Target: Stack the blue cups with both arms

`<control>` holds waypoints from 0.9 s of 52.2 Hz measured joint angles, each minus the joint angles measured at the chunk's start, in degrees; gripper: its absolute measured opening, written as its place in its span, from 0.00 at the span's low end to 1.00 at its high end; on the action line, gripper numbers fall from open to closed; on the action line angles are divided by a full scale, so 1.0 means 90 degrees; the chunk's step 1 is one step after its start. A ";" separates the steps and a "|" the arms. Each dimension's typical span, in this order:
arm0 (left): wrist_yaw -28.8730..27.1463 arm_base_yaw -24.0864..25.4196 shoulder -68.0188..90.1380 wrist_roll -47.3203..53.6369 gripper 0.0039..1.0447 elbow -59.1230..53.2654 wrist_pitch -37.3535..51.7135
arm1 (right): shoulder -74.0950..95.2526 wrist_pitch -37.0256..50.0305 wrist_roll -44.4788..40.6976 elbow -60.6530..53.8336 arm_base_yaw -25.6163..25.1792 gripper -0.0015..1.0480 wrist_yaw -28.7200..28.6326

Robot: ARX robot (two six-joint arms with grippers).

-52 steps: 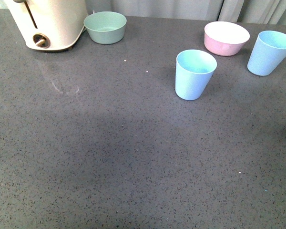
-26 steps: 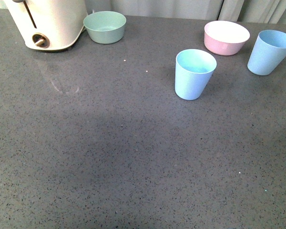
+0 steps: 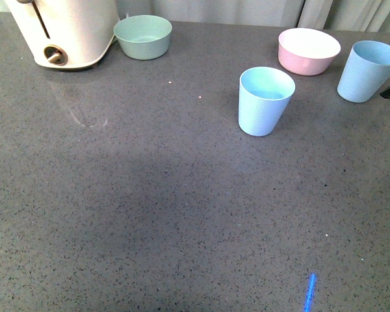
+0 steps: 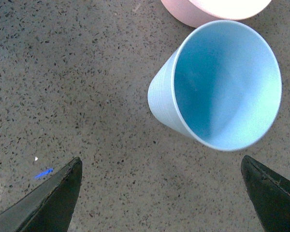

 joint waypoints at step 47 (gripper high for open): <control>0.0000 0.0000 0.0000 0.0000 0.92 0.0000 0.0000 | 0.0984 -0.0520 -0.0015 0.1239 0.0542 0.51 0.0282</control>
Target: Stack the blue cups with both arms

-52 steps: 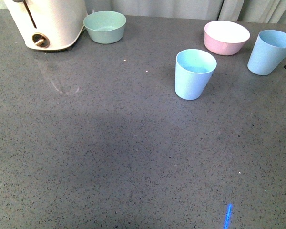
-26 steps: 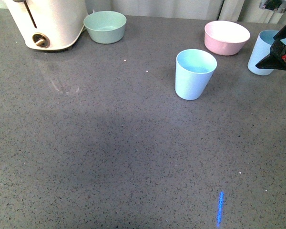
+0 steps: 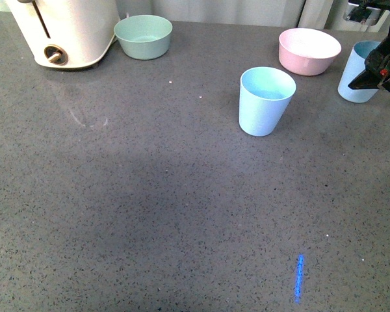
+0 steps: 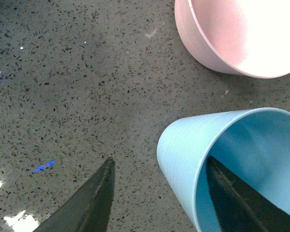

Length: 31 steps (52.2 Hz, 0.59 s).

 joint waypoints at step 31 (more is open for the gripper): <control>0.0000 0.0000 0.0000 0.0002 0.92 0.0000 0.0000 | -0.0403 -0.0345 -0.0155 -0.0248 -0.0063 0.02 -0.0063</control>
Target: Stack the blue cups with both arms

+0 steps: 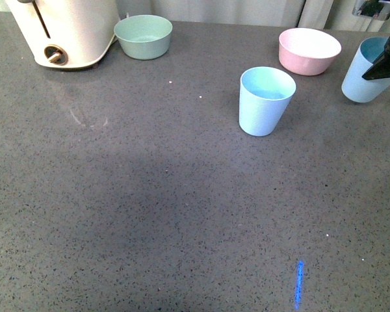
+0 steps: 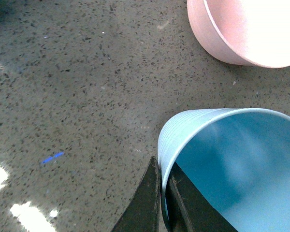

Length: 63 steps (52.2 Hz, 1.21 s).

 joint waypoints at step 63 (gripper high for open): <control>0.0000 0.0000 0.0000 -0.0002 0.92 0.0000 0.0000 | -0.1627 -0.0731 -0.0216 -0.0789 0.2001 0.02 -0.0826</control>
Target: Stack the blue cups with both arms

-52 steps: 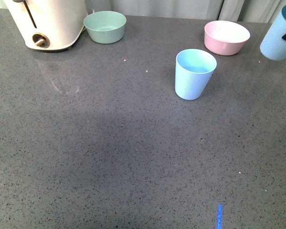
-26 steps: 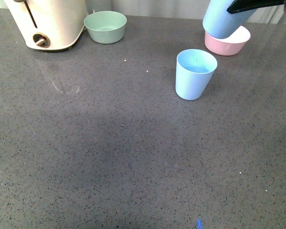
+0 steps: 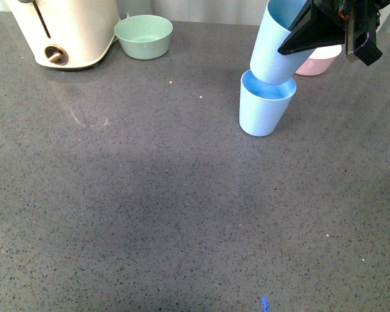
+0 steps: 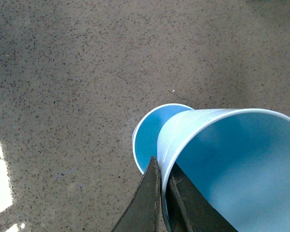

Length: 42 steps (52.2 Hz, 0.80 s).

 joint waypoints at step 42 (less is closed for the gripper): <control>0.0000 0.0000 0.0000 0.0000 0.92 0.0000 0.0000 | 0.0291 0.0024 -0.0124 -0.0007 0.0112 0.33 0.0189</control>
